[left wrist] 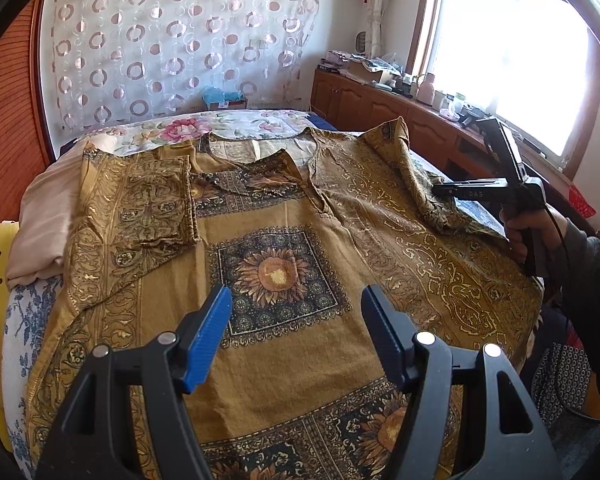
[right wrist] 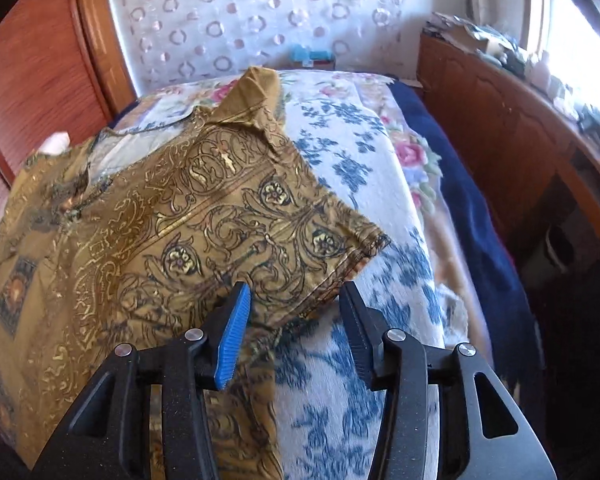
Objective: Fold small clothes
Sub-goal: 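Lift the side edge with the right gripper and fold it over the shirt body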
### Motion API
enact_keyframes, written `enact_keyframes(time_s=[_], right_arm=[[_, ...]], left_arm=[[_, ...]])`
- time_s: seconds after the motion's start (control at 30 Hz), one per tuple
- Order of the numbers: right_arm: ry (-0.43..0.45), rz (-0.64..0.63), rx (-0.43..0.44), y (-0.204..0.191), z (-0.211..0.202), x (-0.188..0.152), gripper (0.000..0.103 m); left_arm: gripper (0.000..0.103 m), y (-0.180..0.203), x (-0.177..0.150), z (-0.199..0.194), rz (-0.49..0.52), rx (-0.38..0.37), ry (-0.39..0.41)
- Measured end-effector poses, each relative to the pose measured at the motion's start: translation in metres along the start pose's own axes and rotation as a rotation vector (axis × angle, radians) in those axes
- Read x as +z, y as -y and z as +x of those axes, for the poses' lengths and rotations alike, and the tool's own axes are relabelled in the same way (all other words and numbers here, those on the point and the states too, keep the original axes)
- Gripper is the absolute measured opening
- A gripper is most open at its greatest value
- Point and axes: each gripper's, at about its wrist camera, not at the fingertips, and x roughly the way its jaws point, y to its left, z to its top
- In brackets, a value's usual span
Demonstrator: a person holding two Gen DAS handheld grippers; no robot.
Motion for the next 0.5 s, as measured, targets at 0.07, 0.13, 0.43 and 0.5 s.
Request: enact_keyframes(time_s=[0.07,0.13,0.43,0.5], right_arm=[[0.000,-0.036,0.010,-0.009,0.002,0.004,0.012],[-0.006,-0.074,-0.003,-0.018,0.003,0.009,0.006],[0.164,-0.195,0.100,-0.083,-0.038,0.055,0.005],[0.170,-0.228,0.175,-0.103,-0.044,0.062,0.005]], left_arm=[[0.067,-0.001,-0.001,0.000,-0.002,0.002,-0.002],[0.067,-0.004,-0.001,0.000,-0.006,0.004,-0.003],[0.067,-0.010,-0.003,0.000,-0.026,0.015,-0.001],[0.067,-0.011,-0.003,-0.001,-0.027,0.016,0.000]])
